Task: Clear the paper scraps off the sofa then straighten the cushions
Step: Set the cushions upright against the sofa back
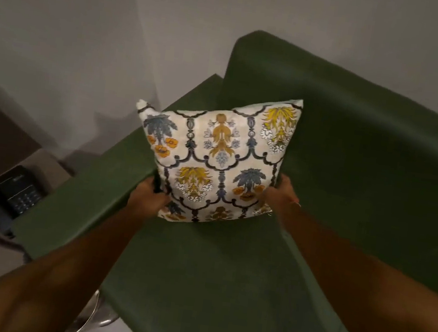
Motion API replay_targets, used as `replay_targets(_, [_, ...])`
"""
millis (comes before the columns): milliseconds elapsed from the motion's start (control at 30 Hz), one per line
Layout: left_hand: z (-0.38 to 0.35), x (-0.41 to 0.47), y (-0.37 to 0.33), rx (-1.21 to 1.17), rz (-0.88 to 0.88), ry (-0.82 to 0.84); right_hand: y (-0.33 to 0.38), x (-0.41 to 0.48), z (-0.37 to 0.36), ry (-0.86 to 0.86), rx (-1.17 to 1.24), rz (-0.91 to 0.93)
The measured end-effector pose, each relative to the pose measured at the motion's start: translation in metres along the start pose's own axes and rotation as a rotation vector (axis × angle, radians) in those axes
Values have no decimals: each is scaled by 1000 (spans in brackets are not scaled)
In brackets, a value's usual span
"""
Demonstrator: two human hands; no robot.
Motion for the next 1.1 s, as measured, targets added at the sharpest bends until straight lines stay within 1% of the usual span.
replay_targets(67, [-9, 13, 2, -110, 32, -11, 7, 14, -8, 54, 78, 24])
replay_targets(133, [-20, 24, 1, -172, 50, -36, 7, 21, -14, 68, 162, 56])
replay_targets(233, [-30, 35, -3, -187, 82, -141, -6, 14, -17, 5, 163, 118])
replay_targets(300, [-36, 36, -12, -163, 65, -155, -20, 3, -12, -23, 212, 148])
replay_targets(400, [-49, 32, -35, -146, 20, -105, -46, -20, 6, -81, 350, 155])
replay_targets(567, [-103, 20, -99, -115, -167, 135, -92, -47, 65, -301, 528, 170])
replay_targets(667, [-141, 21, -124, -37, -206, 235, -114, -44, 94, -368, 588, 137])
replay_targets(767, [-156, 22, -126, 17, -200, 193, -126, -34, 99, -311, 567, 107])
replay_targets(867, [-159, 21, -113, 64, -158, 147, -135, -28, 98, -271, 471, 120])
replay_targets(933, [-159, 19, -112, 187, -165, 113, -140, -27, 103, -241, 445, 131])
replay_targets(1000, [-159, 13, -112, 400, -95, 141, -148, -27, 110, -214, 418, 115])
replay_targets(1033, [-159, 7, -110, 449, -2, 197, -154, -28, 113, -209, 399, 101])
replay_targets(1067, [-165, -5, -109, 436, 121, 312, -161, -30, 118, -211, 394, 85])
replay_targets(1100, [-173, -23, -112, 411, 257, 475, -169, -31, 125, -218, 397, 70])
Point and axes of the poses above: each hand's wrist, its own x-axis towards the middle knuckle, its own z-axis out of the back of the hand, y = z × x, the point moved 3 cm from there along x, towards the middle knuckle, and after that the axes turned 14 degrees about -z, right-handed, at the moved point
